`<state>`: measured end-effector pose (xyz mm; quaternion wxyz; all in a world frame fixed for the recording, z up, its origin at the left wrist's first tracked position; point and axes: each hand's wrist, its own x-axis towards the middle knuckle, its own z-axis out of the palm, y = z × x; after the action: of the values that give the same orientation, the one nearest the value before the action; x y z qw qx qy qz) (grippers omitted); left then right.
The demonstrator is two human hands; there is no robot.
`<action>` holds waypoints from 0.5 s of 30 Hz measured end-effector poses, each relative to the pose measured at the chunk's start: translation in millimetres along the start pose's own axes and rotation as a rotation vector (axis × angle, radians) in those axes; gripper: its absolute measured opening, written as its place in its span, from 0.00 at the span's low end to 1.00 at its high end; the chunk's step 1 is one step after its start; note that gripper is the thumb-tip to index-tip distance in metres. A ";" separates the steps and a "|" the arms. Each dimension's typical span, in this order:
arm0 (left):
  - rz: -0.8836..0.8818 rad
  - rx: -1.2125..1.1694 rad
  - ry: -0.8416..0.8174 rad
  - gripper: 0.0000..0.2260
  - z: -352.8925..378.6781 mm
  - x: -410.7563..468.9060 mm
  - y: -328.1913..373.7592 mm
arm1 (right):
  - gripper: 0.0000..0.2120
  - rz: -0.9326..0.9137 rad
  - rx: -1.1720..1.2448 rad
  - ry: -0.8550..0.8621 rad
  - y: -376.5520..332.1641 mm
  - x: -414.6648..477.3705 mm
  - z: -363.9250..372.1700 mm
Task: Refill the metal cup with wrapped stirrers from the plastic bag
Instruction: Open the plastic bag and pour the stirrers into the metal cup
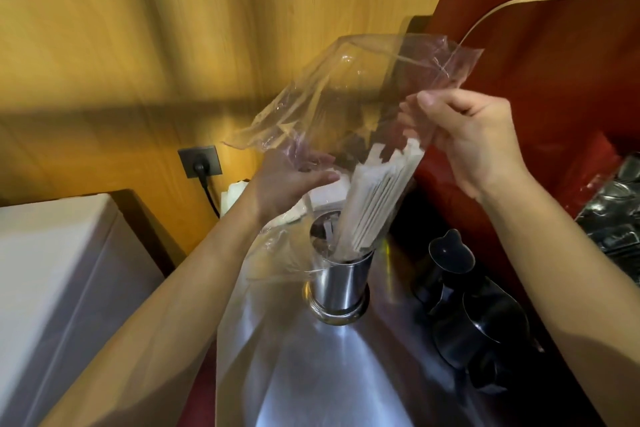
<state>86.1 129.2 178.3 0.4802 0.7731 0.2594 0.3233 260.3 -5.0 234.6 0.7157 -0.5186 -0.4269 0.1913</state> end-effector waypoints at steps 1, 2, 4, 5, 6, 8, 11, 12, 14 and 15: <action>0.003 0.009 0.000 0.21 0.3 0.4 0.7 | 0.03 0.003 -0.004 0.000 -0.3 1.5 0.7; 0.000 0.011 -0.006 0.21 1.1 0.5 1.6 | 0.03 0.005 -0.009 -0.002 -0.8 3.0 1.1; -0.016 0.014 -0.012 0.22 2.0 0.8 1.5 | 0.03 0.006 -0.017 -0.007 -1.0 4.3 1.4; -0.018 0.014 -0.011 0.22 2.4 0.9 0.5 | 0.03 0.008 -0.017 -0.011 -0.3 4.3 1.3; -0.014 0.017 -0.011 0.21 2.9 0.7 -0.3 | 0.03 0.011 -0.015 -0.015 1.1 4.0 1.2; -0.001 0.040 -0.013 0.21 4.2 -0.1 -1.5 | 0.03 0.024 -0.026 -0.019 4.2 2.5 0.8; -0.006 0.047 -0.002 0.20 4.2 1.0 -3.7 | 0.02 0.027 -0.071 -0.014 9.1 -0.9 -2.7; -0.011 0.045 0.004 0.20 3.6 1.0 -4.4 | 0.02 0.029 -0.076 -0.018 10.8 -2.8 -5.0; -0.008 0.058 0.019 0.18 2.1 0.8 -5.7 | 0.06 0.066 -0.082 -0.044 16.7 -8.8 -10.4; -0.004 0.057 0.032 0.16 1.4 1.0 -6.4 | 0.09 0.094 -0.100 -0.068 21.0 -13.3 -12.2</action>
<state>87.2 131.7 172.3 0.4544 0.7808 0.2777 0.3268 266.3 -13.4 208.9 0.6642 -0.5664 -0.4351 0.2208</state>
